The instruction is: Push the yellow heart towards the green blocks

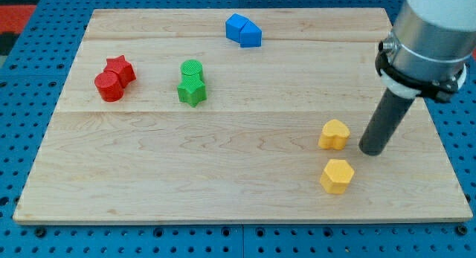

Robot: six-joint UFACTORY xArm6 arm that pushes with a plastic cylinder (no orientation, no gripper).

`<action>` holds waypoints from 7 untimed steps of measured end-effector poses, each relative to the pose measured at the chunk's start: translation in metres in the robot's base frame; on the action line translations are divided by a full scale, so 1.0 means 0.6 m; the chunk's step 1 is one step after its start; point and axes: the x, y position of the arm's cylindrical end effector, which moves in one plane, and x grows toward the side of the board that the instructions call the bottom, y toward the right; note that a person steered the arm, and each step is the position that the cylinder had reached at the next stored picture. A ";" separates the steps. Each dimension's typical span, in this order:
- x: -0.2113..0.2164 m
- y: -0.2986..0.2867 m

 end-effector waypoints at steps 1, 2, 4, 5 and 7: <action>-0.049 -0.094; -0.045 -0.112; 0.034 -0.026; 0.014 -0.116; -0.079 -0.220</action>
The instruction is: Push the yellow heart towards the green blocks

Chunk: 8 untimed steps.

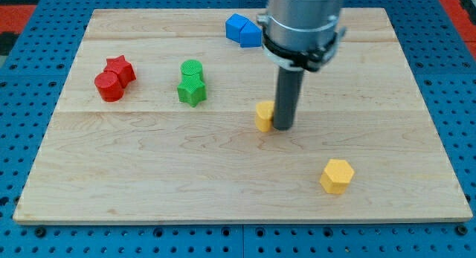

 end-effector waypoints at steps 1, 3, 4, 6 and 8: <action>-0.037 -0.038; -0.037 -0.052; -0.037 -0.067; -0.064 -0.070; -0.051 -0.058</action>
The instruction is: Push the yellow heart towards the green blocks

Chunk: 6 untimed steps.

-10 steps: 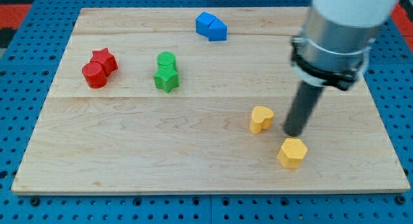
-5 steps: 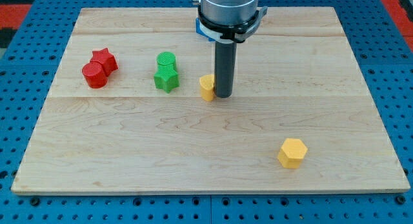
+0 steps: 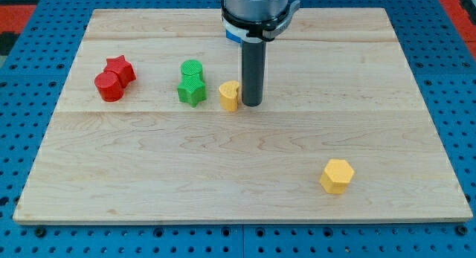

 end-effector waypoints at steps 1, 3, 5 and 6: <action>0.019 0.010; -0.025 -0.058; -0.050 -0.003; -0.032 0.099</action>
